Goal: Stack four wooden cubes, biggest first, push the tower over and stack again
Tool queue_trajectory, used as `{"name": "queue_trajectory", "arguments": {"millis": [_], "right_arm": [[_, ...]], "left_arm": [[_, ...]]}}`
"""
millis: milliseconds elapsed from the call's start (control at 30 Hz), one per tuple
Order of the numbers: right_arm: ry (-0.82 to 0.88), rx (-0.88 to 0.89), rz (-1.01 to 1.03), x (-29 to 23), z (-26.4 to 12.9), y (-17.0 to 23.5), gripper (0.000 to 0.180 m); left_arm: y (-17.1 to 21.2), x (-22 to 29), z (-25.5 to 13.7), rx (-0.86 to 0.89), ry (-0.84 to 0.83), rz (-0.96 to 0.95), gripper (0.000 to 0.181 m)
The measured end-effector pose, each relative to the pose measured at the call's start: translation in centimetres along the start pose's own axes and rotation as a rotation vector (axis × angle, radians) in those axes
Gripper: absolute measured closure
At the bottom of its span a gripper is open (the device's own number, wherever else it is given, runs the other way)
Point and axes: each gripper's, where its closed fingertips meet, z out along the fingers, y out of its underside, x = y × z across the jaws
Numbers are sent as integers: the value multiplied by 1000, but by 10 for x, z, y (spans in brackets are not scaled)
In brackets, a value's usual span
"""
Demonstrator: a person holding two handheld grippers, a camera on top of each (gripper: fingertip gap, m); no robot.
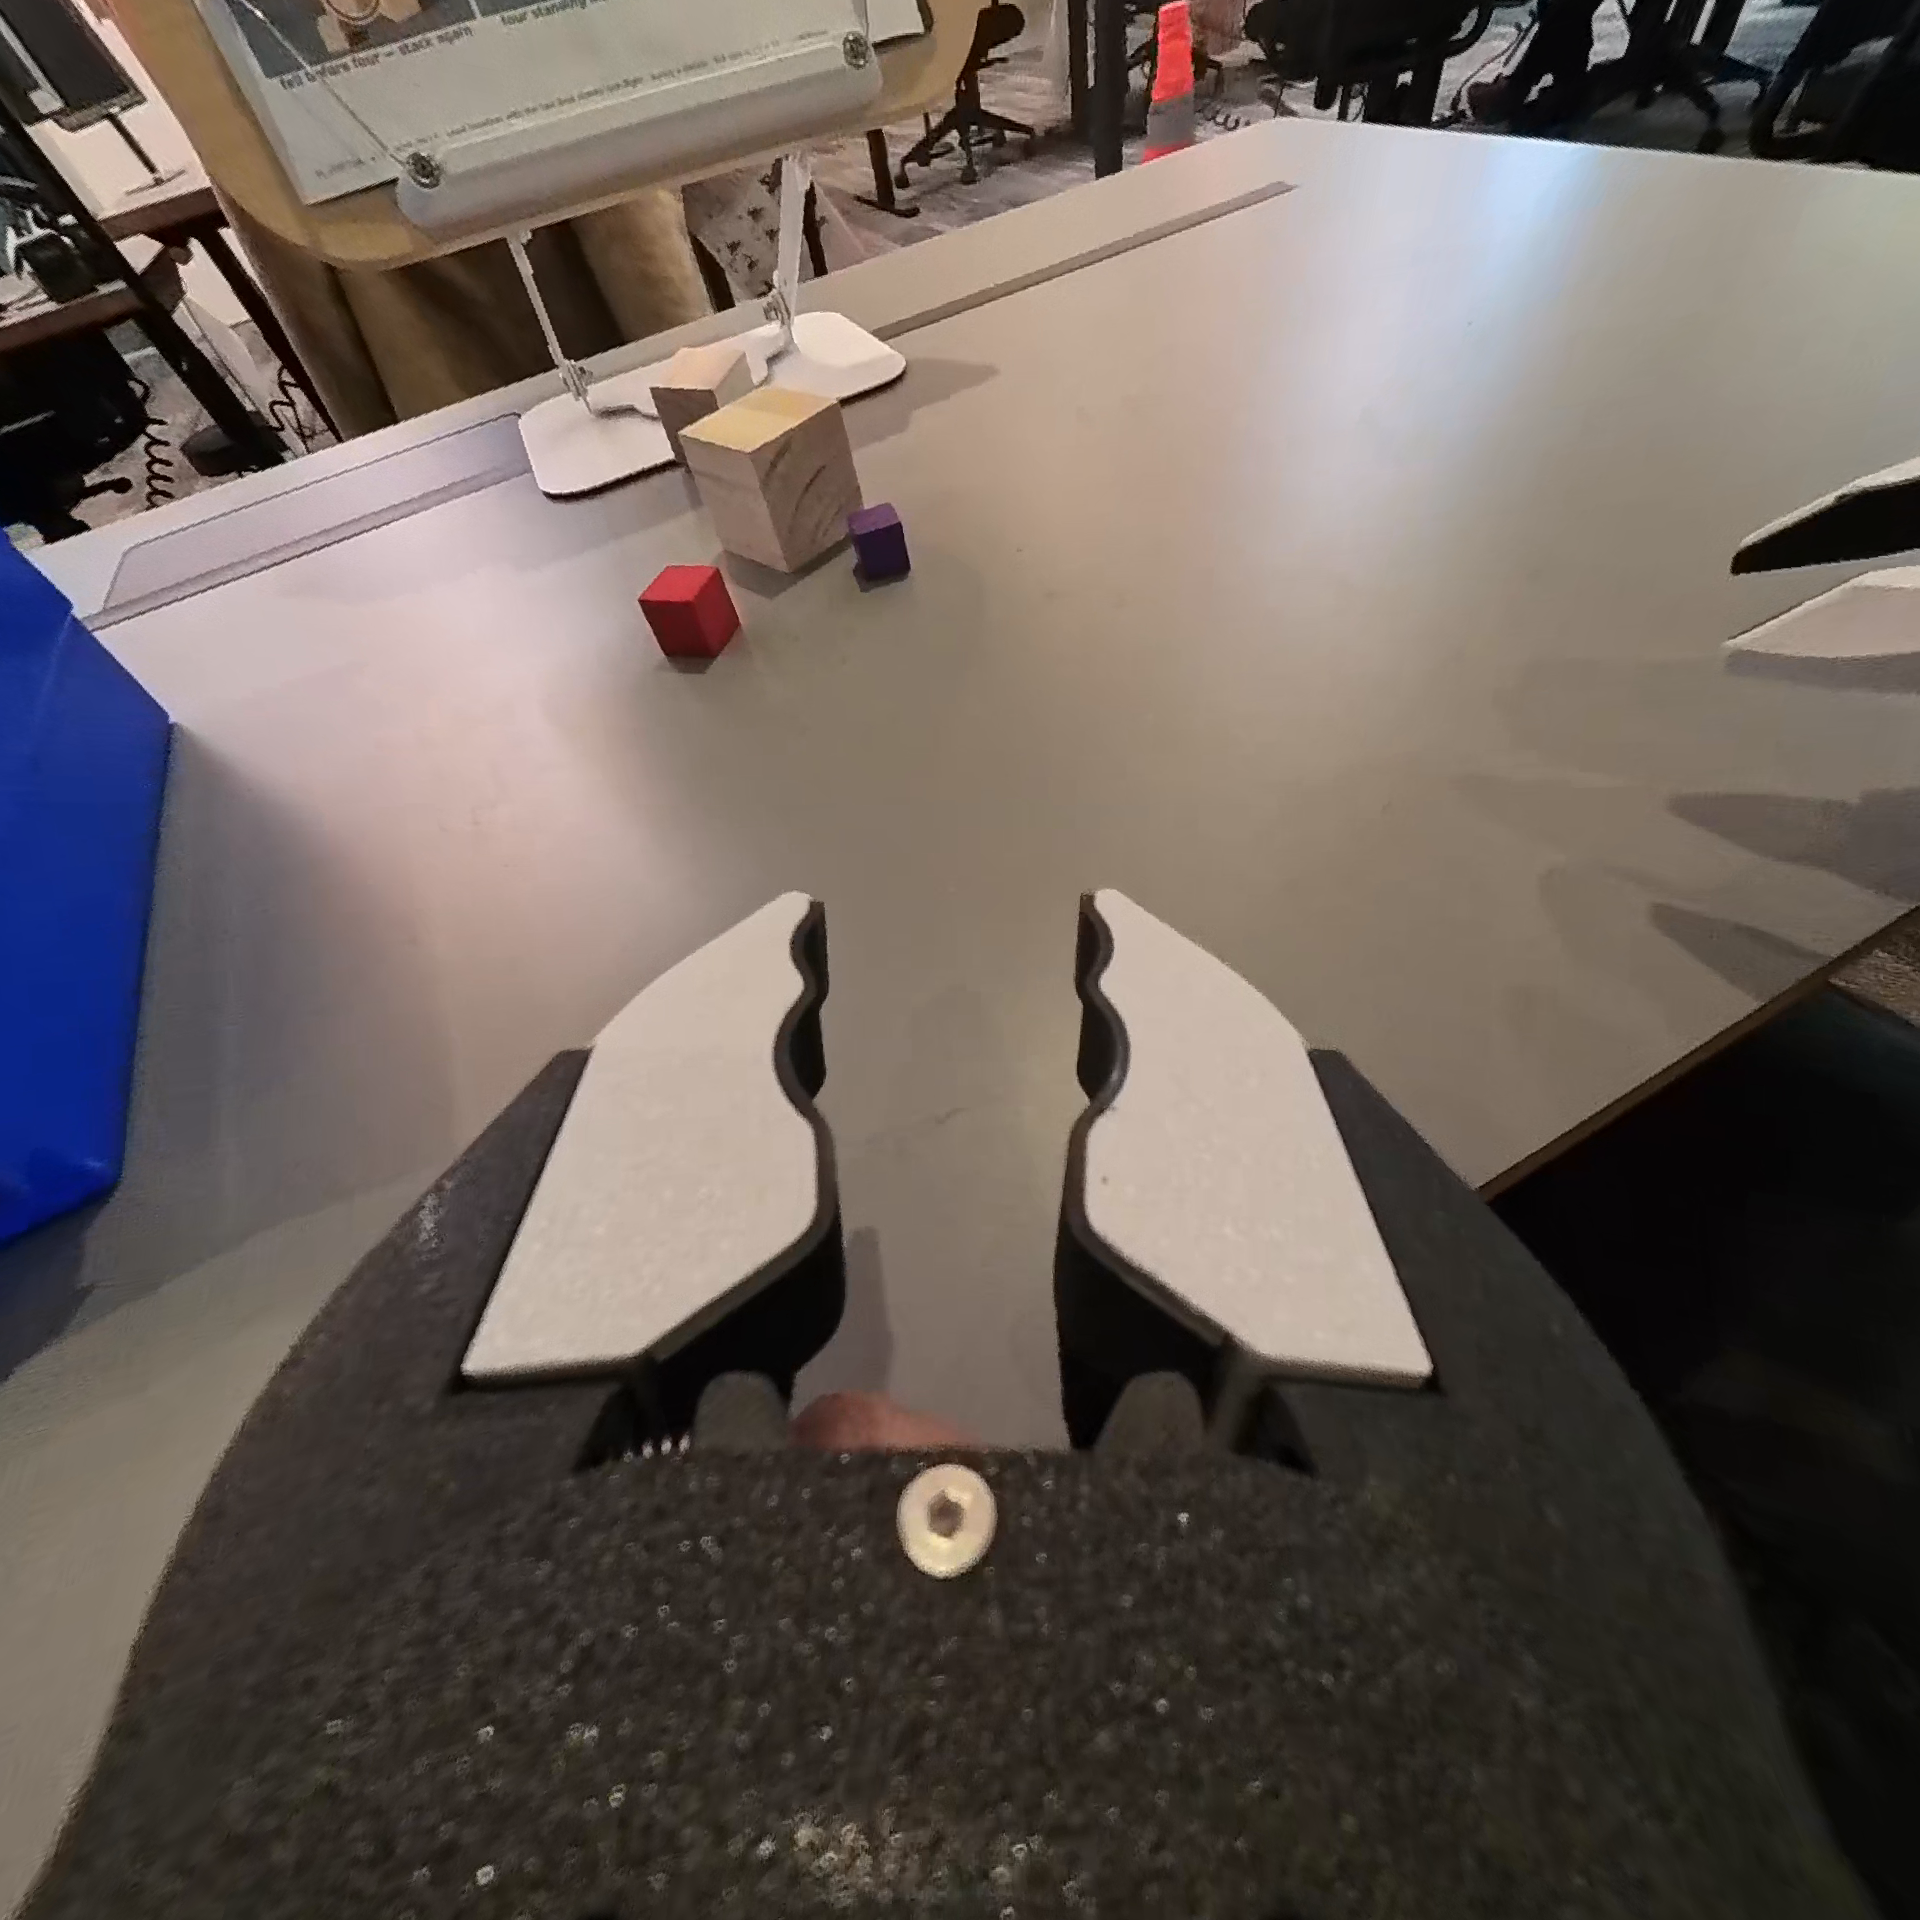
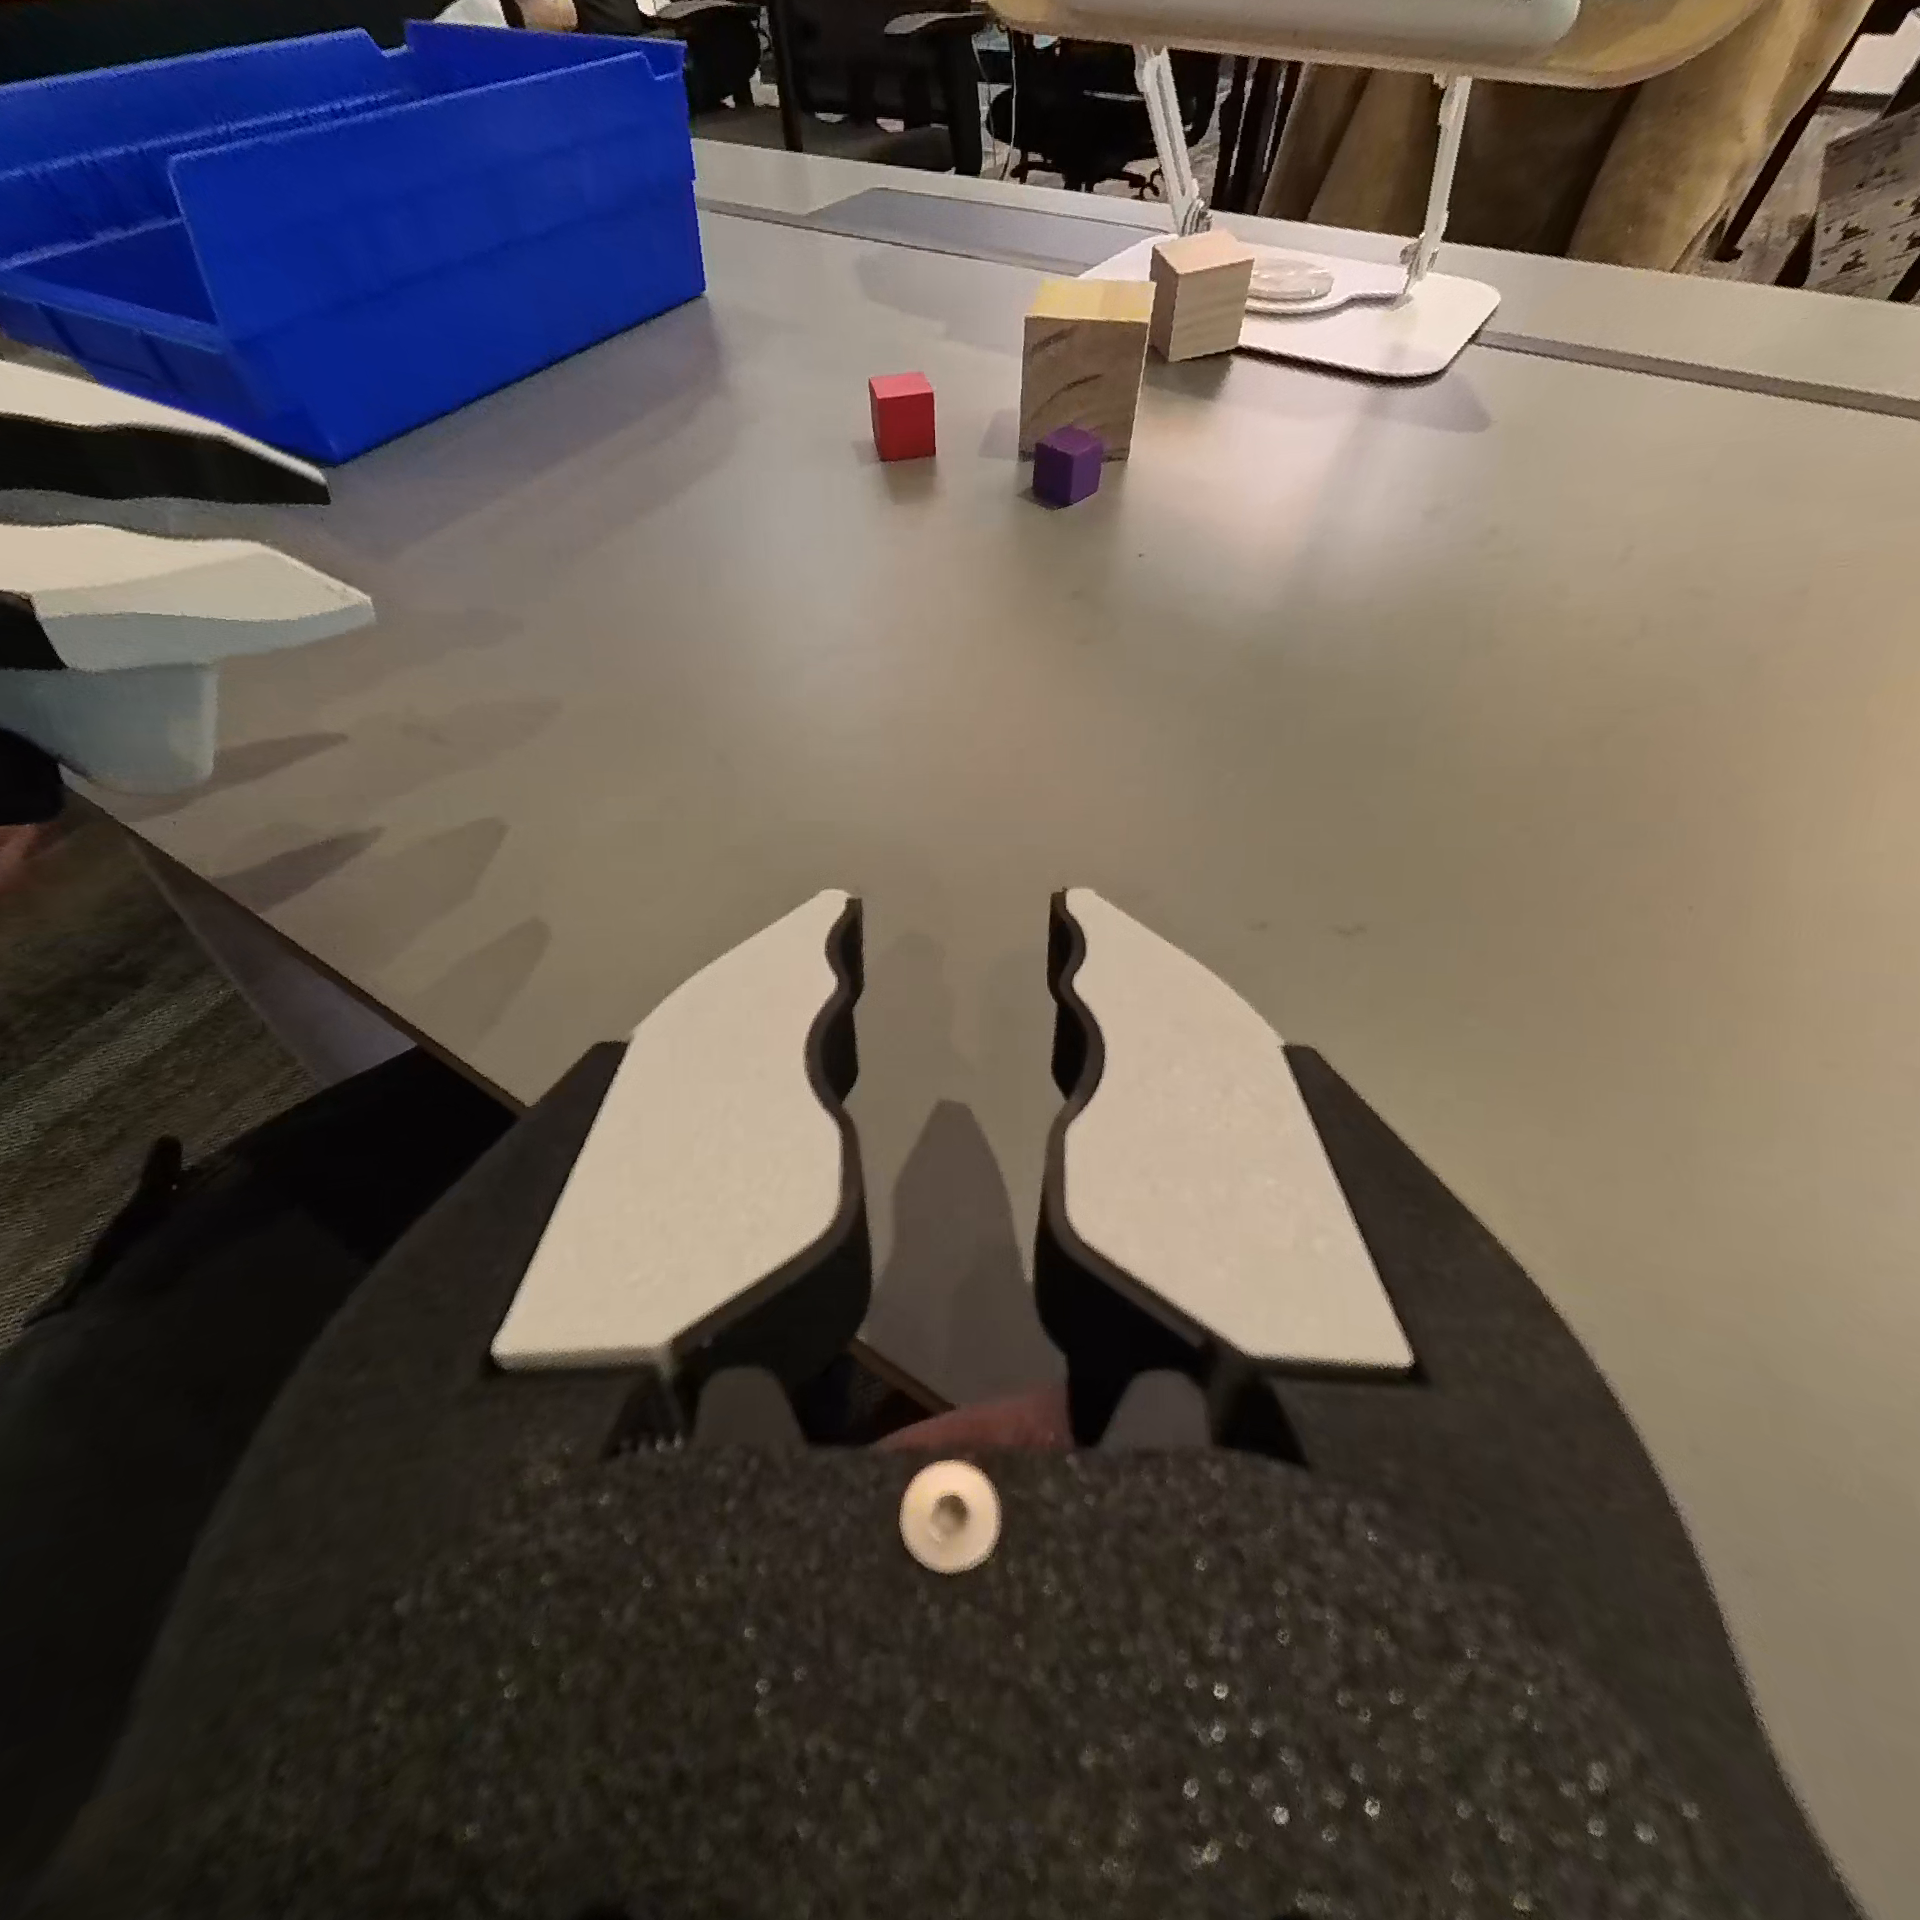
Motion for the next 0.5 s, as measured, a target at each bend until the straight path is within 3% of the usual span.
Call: {"name": "queue_trajectory", "arguments": {"millis": [167, 267, 400, 500], "right_arm": [[3, -4, -7, 0, -1, 0, 146], [-4, -4, 0, 0, -2, -1, 147], [-8, -15, -4, 2, 2, -1, 149], [-13, -12, -10, 2, 4, -3, 150]], "left_arm": [[4, 2, 5, -27, 19, 7, 136], [-14, -12, 24, -57, 18, 59, 138], [-45, -40, 97, -192, 79, 178, 121], [-67, -68, 174, -260, 119, 295, 120]]}}
